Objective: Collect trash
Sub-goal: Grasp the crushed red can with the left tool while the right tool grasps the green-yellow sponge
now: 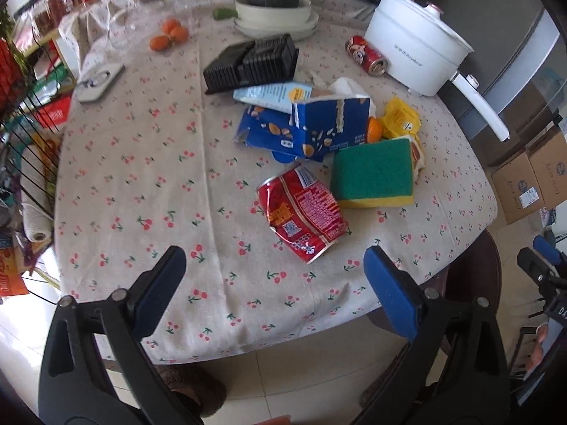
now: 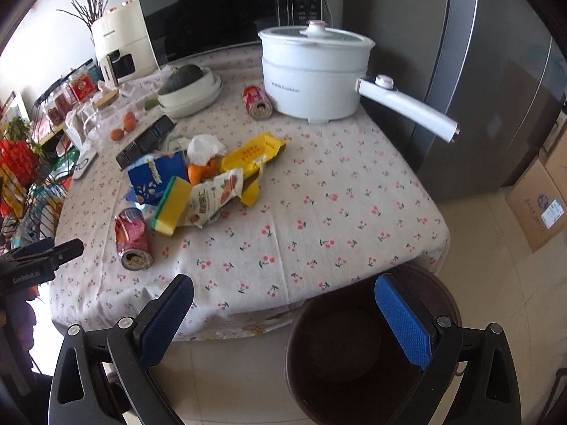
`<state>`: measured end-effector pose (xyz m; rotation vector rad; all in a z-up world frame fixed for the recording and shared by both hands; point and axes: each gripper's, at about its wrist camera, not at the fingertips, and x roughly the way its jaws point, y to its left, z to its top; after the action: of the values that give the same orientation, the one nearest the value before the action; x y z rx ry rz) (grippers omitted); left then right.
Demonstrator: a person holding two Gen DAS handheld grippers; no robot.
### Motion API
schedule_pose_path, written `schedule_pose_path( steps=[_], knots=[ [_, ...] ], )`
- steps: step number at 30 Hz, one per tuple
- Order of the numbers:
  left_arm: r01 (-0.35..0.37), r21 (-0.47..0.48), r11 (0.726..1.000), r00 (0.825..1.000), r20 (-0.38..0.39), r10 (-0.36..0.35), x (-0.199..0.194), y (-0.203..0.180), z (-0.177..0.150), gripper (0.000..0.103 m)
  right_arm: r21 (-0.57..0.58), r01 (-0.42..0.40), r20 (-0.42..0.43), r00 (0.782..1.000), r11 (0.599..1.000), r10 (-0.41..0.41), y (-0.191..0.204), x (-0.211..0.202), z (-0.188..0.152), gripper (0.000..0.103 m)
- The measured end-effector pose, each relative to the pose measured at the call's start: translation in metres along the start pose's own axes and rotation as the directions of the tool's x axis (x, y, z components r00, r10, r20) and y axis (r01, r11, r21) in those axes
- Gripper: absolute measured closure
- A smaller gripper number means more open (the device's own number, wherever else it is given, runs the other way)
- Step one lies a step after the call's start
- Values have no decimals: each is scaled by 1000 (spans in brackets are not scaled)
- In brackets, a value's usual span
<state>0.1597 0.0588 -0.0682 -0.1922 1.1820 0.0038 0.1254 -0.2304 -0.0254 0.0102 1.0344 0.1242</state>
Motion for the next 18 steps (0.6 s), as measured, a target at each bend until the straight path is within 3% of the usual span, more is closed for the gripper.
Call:
schedule_pose_path(
  steps=[8,12,16,18],
  knots=[
    [-25,-47,999,995,-95,21,47,-18,18,8,-13,58,-44,997,998,-59,-10,30,13,0],
    [-25,-50,998,992,-123,19,61,-27,20,12,-1,50,-68,996,999,-50,-12,40,15,0],
    [-13,-73,997,988,-153,2,73,-25,25,30,6,47,-81,996,999,-46,-11,45,15,0],
    [-4,-85,996,988,-156,-10,73,-22,25,33,13,43,-84,996,999,-42,-10,47,15,0]
  ],
)
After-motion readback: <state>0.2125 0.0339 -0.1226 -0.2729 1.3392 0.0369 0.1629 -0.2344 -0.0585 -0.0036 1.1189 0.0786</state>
